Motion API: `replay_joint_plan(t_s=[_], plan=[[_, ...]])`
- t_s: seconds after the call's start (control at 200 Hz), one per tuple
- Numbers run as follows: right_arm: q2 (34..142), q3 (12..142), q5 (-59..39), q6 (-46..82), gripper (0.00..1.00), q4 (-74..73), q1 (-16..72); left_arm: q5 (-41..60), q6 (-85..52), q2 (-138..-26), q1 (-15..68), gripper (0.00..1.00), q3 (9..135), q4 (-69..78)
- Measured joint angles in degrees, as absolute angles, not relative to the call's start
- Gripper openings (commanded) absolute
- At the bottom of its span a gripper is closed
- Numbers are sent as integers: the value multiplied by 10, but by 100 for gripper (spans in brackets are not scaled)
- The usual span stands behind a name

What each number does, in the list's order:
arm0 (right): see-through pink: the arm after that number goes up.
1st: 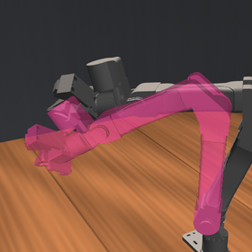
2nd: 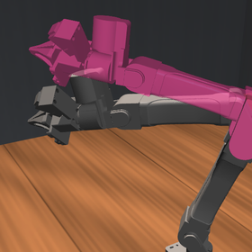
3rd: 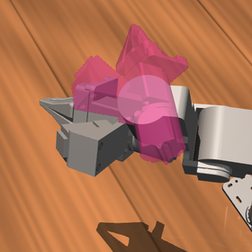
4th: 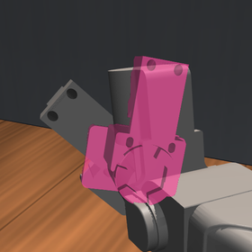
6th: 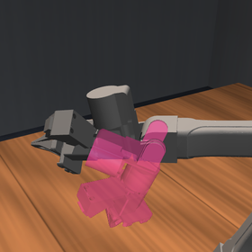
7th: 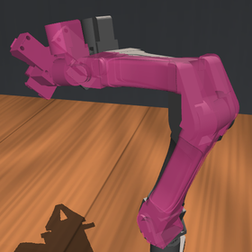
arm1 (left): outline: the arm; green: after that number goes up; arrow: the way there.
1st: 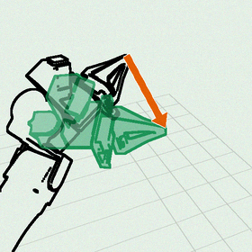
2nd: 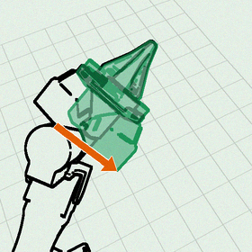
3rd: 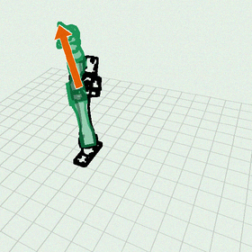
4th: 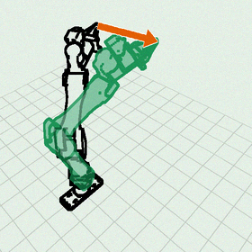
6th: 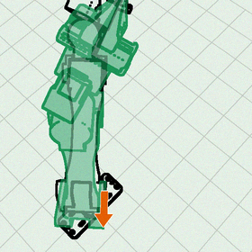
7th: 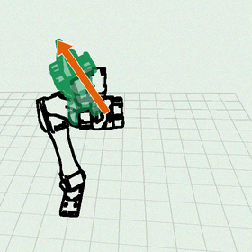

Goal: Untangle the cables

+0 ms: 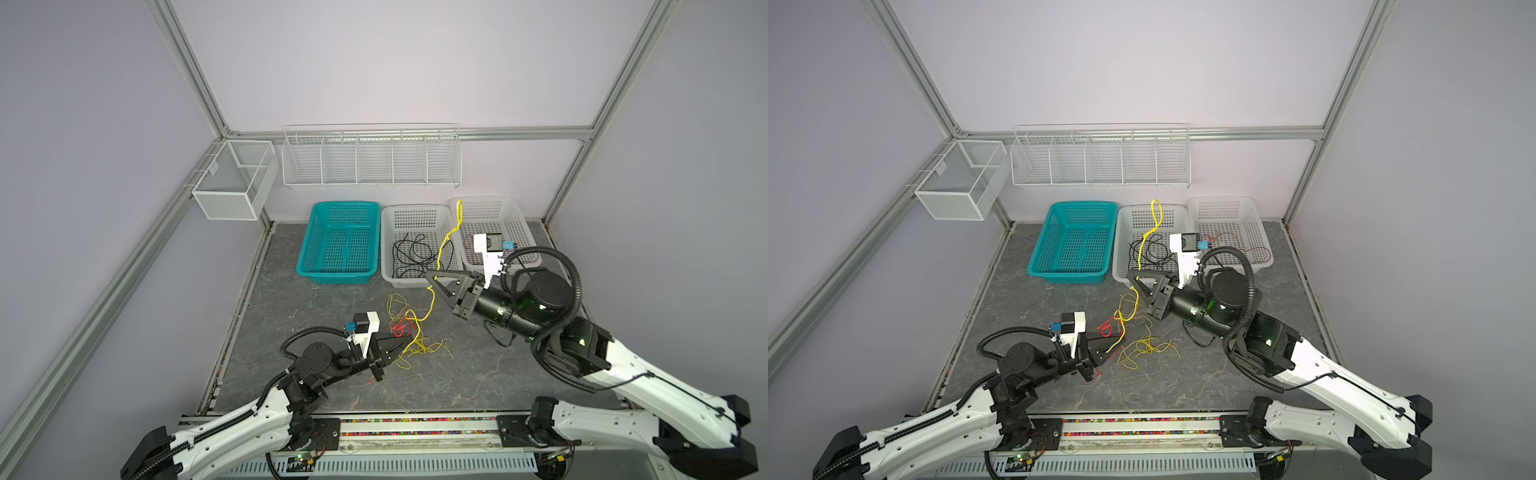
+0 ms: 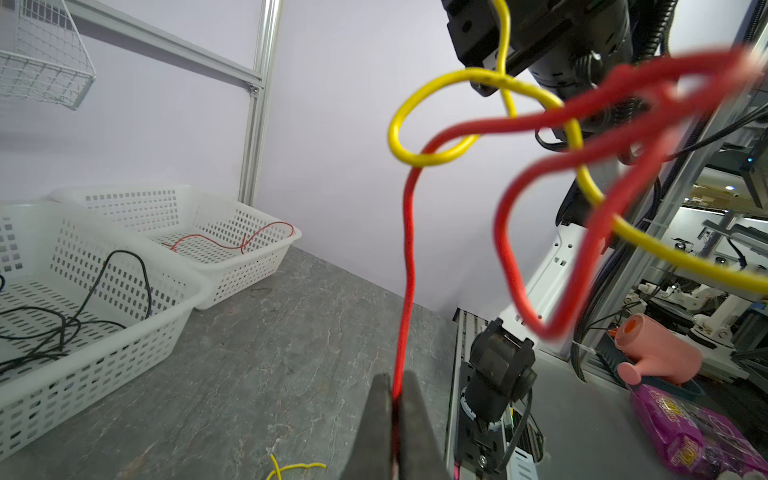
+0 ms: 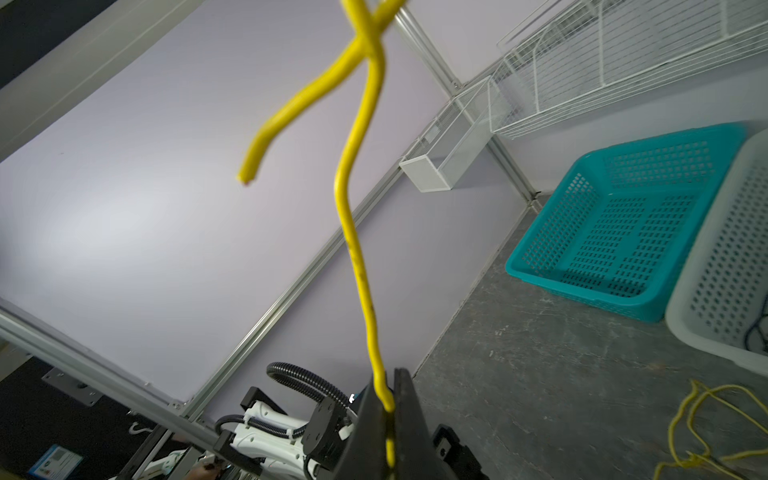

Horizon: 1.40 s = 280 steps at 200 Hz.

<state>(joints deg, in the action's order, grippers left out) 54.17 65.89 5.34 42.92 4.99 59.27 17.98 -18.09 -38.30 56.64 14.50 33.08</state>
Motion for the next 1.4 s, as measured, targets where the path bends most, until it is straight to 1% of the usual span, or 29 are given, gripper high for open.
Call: replay_joint_plan(t_s=[0.125,0.275,0.355,0.445,0.545,0.675,0.82,0.92,1.15,1.4], plan=[[503,642,103,410,6,103,568,164,-195,-326,566,0,138,278],[457,615,158,397,6,166,524,106,-216,-251,567,0,140,187],[431,604,179,391,6,198,502,75,-223,-245,568,0,152,128],[407,592,181,383,6,229,491,45,-233,-262,571,0,181,69],[395,585,163,366,6,242,484,15,-241,-304,573,0,225,11],[402,582,112,343,6,240,479,-17,-255,-362,572,0,265,-51],[446,582,46,327,6,222,474,-29,-260,-432,566,0,305,-114],[484,582,22,326,6,212,474,-31,-263,-473,562,0,318,-145],[505,559,4,321,6,194,481,-29,-270,-469,554,0,318,-171],[525,516,-11,324,6,163,526,-17,-283,-465,472,0,318,-209]])
